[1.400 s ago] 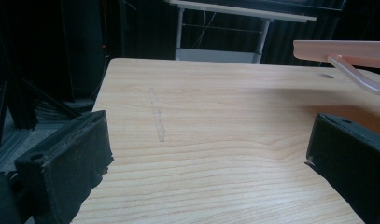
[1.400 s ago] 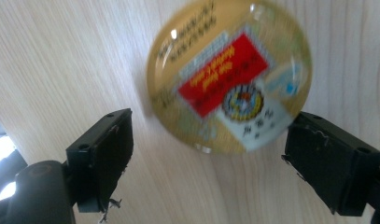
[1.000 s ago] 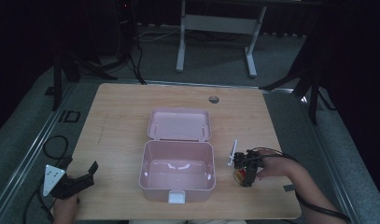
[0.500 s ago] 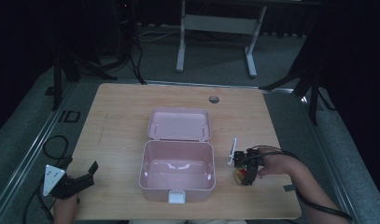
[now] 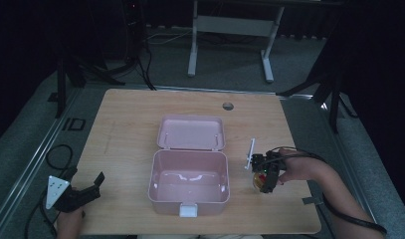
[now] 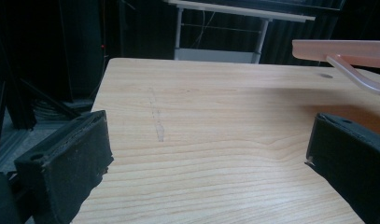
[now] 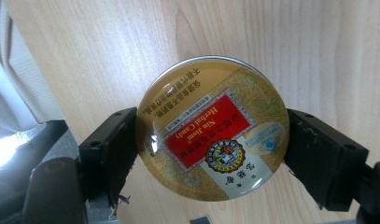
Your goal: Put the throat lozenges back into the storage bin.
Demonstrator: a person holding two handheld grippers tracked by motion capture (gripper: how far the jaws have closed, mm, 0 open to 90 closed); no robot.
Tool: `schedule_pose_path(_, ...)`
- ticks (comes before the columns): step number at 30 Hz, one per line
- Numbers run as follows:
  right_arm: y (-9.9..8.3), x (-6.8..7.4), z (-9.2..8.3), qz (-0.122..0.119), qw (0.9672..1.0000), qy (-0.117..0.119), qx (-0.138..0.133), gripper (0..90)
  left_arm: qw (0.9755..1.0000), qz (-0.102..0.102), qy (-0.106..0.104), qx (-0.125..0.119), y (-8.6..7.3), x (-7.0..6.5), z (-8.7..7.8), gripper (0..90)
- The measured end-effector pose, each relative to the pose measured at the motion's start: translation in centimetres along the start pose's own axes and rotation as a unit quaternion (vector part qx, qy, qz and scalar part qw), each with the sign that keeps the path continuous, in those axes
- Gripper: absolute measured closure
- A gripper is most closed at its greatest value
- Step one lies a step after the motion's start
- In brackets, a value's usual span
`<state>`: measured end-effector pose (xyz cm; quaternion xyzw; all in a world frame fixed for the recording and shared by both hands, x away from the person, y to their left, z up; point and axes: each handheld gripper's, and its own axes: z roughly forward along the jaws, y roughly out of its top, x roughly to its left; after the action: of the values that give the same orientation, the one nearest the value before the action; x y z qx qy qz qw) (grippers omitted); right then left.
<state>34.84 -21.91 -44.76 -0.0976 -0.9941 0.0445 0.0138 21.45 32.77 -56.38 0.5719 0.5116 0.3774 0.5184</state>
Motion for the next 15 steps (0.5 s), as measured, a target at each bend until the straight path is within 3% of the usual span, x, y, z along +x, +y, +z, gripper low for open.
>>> schedule_pose_path(11,0.2,0.6,-4.1,-0.006,0.9998,0.001,-0.021,20.5,1.0000,-0.001,0.001,0.000,0.0,0.0,0.0,0.4)
schedule_pose_path(15,0.3,0.8,-6.0,-0.009,0.9993,-0.010,-0.034,20.6,1.0000,-0.001,0.001,0.000,0.0,0.0,0.0,0.3)
